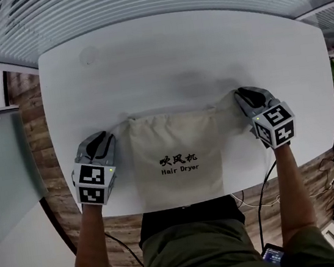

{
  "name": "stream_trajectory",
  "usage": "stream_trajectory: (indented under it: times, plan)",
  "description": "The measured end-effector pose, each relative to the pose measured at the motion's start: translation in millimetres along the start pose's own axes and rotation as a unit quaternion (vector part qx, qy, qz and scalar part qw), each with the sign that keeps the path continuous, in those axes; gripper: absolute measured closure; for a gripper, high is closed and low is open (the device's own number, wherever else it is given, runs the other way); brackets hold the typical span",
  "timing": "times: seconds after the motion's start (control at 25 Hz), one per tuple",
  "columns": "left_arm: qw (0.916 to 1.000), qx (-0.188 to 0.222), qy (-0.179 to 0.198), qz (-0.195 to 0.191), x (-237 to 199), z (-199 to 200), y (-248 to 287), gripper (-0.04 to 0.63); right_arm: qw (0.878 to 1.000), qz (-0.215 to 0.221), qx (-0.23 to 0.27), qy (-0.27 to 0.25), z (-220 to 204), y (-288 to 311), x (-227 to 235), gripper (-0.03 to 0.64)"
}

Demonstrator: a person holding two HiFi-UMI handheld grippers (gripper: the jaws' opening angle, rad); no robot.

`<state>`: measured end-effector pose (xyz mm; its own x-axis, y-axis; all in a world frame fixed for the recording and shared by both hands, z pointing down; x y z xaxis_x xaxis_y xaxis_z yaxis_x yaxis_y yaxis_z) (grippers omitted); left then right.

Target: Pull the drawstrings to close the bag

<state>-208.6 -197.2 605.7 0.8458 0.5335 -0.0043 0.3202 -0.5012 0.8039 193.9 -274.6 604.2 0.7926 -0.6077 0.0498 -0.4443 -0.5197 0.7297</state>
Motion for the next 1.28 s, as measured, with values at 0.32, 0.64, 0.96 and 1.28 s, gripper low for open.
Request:
stream_trajectory:
  times: [0.32, 0.64, 0.96, 1.28]
  plan:
    - [0.9999, 0.005, -0.004, 0.012, -9, -5, 0, 0.578, 0.999, -0.012, -0.014, -0.027, 1, -1, -5, 0.6]
    - [0.993, 0.021, 0.095, 0.066, -5, 16, -22, 0.583, 0.988, -0.087, 0.04, -0.123, 31, -44, -18, 0.601]
    - [0.9486, 0.045, 0.267, 0.164, 10, 59, -86, 0.583, 0.945, -0.183, 0.083, -0.256, 56, -119, -41, 0.601]
    - [0.9165, 0.054, 0.327, 0.224, 3, 92, -142, 0.586, 0.911, -0.24, 0.074, -0.328, 80, -167, -49, 0.601]
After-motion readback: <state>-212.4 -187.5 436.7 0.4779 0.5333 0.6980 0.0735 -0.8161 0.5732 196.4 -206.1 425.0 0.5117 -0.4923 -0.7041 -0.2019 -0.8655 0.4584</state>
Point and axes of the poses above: the fingertips, and each gripper's own axes: y forward along the fingers, x to its right, z out of its top, the point moved 4 cm from there along -y, backward along the fingers, and after that the axes turned 3 degrees about x, right-handed, at the moved point
